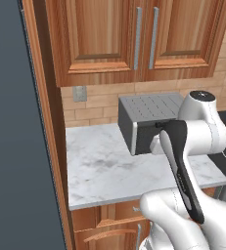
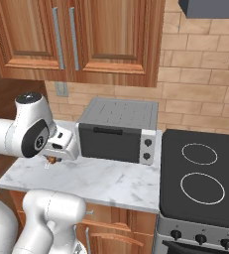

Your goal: Store the kebab skewer in the freezer for long-term storage. Close the freezer door after placing the cooked food.

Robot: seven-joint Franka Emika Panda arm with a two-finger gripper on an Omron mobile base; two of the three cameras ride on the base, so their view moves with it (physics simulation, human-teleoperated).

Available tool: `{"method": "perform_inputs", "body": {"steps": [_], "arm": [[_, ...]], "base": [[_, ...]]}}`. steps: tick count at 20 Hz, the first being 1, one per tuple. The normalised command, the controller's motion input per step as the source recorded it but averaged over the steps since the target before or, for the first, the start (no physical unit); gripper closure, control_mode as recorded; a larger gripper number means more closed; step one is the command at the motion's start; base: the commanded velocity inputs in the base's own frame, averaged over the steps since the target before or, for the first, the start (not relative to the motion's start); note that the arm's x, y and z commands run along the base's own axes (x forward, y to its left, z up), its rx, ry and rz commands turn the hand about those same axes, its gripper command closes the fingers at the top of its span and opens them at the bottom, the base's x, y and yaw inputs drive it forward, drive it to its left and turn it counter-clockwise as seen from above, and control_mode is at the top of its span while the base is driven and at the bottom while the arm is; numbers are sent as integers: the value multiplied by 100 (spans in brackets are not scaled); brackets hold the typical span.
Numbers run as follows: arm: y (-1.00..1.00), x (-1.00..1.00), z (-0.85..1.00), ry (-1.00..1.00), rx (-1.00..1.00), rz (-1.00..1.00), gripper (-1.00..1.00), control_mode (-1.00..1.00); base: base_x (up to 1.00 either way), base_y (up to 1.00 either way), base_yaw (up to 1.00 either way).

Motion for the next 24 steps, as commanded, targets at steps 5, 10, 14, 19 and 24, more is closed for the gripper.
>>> {"method": "perform_inputs", "body": {"steps": [5, 10, 14, 19, 24], "arm": [[0, 0, 0, 0, 0, 0, 100, -100], [0, 0, 0, 0, 0, 0, 100, -100], [0, 0, 0, 0, 0, 0, 100, -100], [0, 0, 0, 1, 0, 0, 100, 100], [0, 0, 0, 0, 0, 0, 100, 100]], "base": [[0, 0, 0], [0, 0, 0], [0, 0, 0], [-4, 0, 0], [-58, 0, 0]]}}
